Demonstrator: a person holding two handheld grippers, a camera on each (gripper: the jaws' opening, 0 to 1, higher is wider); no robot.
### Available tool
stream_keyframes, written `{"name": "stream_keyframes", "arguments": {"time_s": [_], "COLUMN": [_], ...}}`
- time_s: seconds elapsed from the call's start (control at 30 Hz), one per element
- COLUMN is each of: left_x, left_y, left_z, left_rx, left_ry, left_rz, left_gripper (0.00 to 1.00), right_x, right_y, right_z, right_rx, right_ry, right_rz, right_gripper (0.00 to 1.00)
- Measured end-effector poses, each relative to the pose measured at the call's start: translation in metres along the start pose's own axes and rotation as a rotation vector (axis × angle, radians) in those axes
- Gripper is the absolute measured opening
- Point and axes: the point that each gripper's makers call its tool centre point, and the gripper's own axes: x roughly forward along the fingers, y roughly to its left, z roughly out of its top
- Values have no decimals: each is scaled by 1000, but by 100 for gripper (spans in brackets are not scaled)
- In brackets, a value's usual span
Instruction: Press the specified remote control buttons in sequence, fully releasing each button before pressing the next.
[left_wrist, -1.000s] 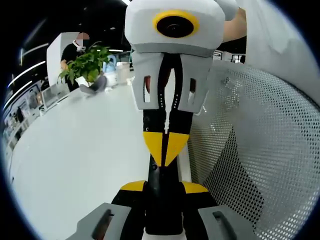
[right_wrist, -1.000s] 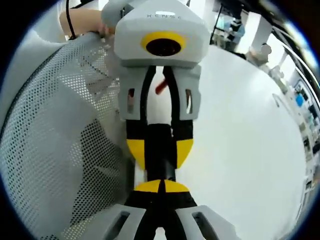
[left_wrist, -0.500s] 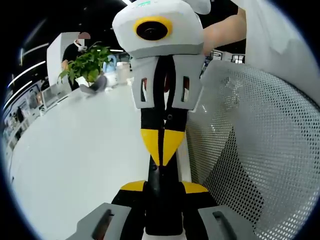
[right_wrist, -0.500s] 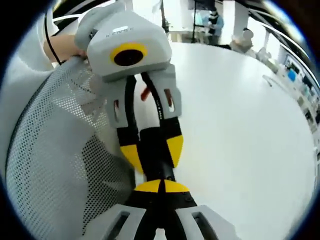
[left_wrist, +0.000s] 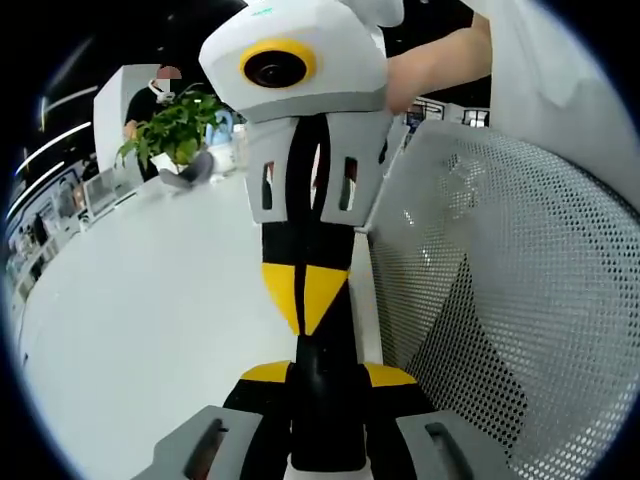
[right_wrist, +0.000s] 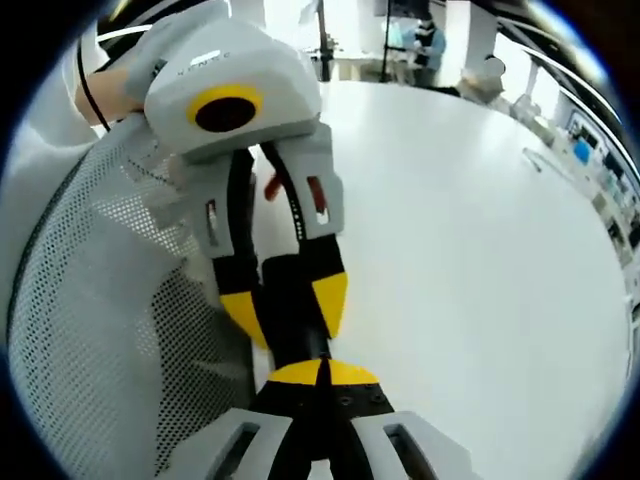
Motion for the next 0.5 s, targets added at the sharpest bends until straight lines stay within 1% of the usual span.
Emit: {"name": "stream_keyframes", "arguments": {"time_s": [0.1,0.2,0.33,0.5], "left_x": [0,0,0,1], "left_y": [0,0,0,0], "left_z": [0,0,0,0], "left_rx": [0,-1,-3,-1], "left_ry": [0,-1,-2,-1], "left_rz": [0,0,0,-2], "left_gripper": [25,25,25,25], "right_x": [4,3,3,0], "right_y": [0,2,2,5], "right_z": [4,2,1,-1], "right_rx": [14,-27,11,14], "right_ry": [9,31,31,45], "right_rz": [19,33,46,55], "right_gripper": [0,0,0,0]}}
